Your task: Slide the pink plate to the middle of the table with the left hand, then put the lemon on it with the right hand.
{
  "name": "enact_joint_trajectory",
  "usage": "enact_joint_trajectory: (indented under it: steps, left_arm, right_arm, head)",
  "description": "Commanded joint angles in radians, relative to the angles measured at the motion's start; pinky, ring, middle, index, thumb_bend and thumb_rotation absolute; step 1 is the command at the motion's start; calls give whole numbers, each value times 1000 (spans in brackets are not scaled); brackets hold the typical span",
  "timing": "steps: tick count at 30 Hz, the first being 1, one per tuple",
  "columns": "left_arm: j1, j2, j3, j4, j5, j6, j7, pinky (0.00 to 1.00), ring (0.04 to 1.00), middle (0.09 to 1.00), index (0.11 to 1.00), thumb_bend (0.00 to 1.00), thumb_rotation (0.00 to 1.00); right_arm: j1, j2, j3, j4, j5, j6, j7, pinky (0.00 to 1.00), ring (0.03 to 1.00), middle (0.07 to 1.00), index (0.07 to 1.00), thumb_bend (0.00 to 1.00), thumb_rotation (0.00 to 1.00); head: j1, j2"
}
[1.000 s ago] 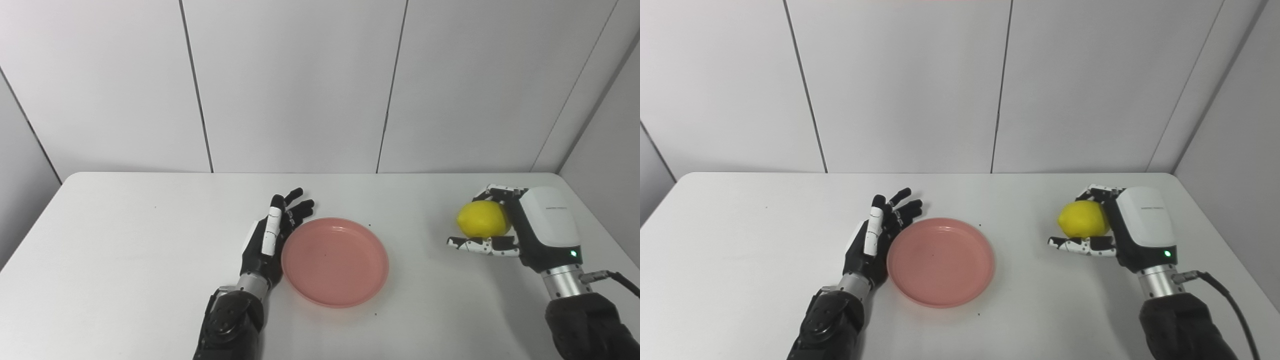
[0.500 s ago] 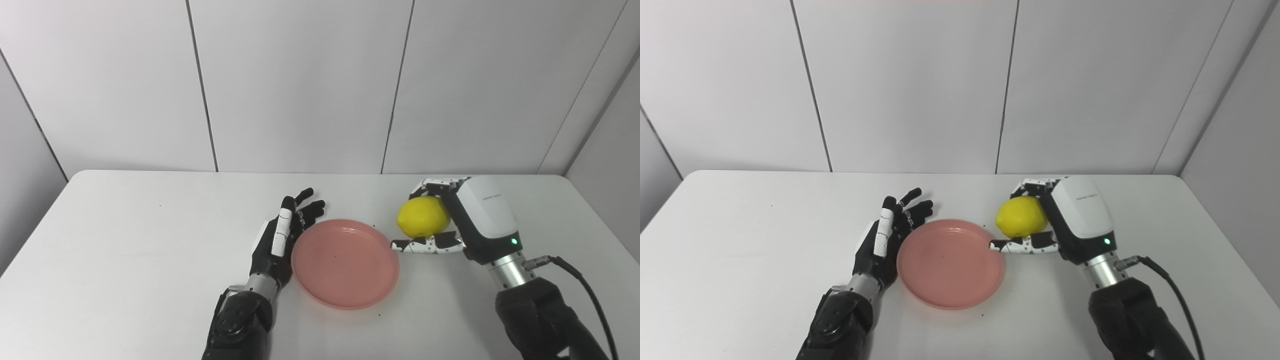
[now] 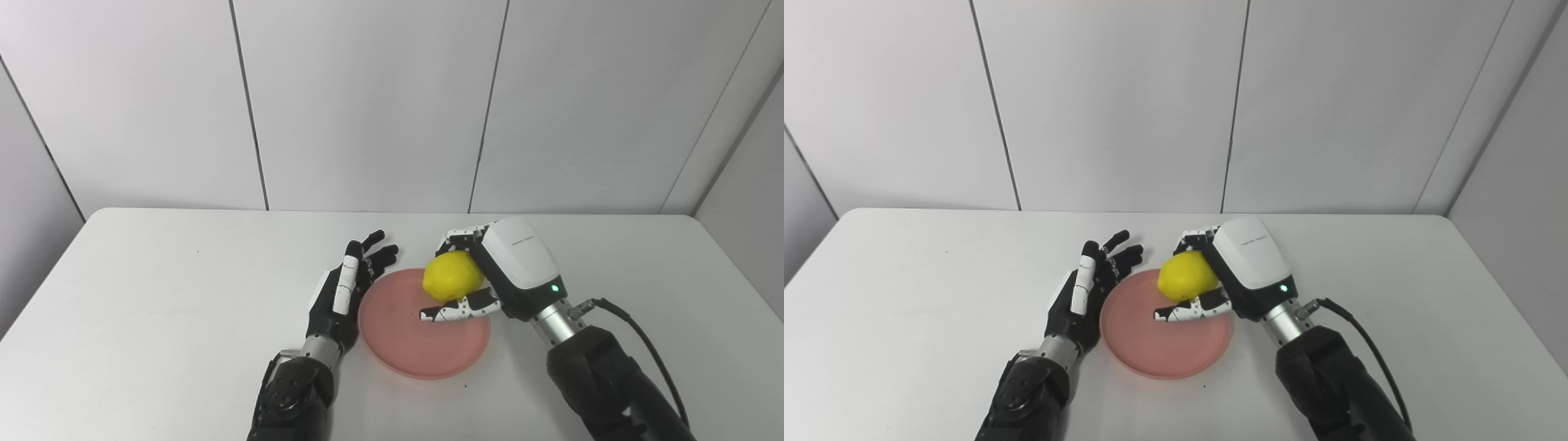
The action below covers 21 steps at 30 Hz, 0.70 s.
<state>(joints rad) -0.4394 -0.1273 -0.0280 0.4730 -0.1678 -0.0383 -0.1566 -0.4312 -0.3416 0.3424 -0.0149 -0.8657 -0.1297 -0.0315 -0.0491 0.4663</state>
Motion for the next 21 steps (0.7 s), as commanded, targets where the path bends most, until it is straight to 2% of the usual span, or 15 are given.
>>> enact_joint_trajectory:
  steps: [1,9,16,21]
  left_arm:
    - [51,7,7,45,13,55,24,992,857,792,848,914,932]
    - [53,6,6,49,15,46,24,1000,857,791,849,912,942]
    - [54,6,8,49,16,50,27,996,857,786,845,913,942]
    - [54,8,8,51,14,48,22,998,855,791,845,901,944]
  right_arm:
    - [-53,4,1,-2,-9,-48,-20,162,220,294,386,643,484]
    - [-72,13,23,42,-37,-52,-8,165,224,299,377,630,533]
    - [-79,13,28,71,-36,-63,-6,167,231,313,398,624,534]
    - [-89,9,33,109,-22,-59,23,180,246,328,413,612,539]
  head:
    - [1,2]
    - [-2,3]
    - [-7,4]
    - [-12,4]
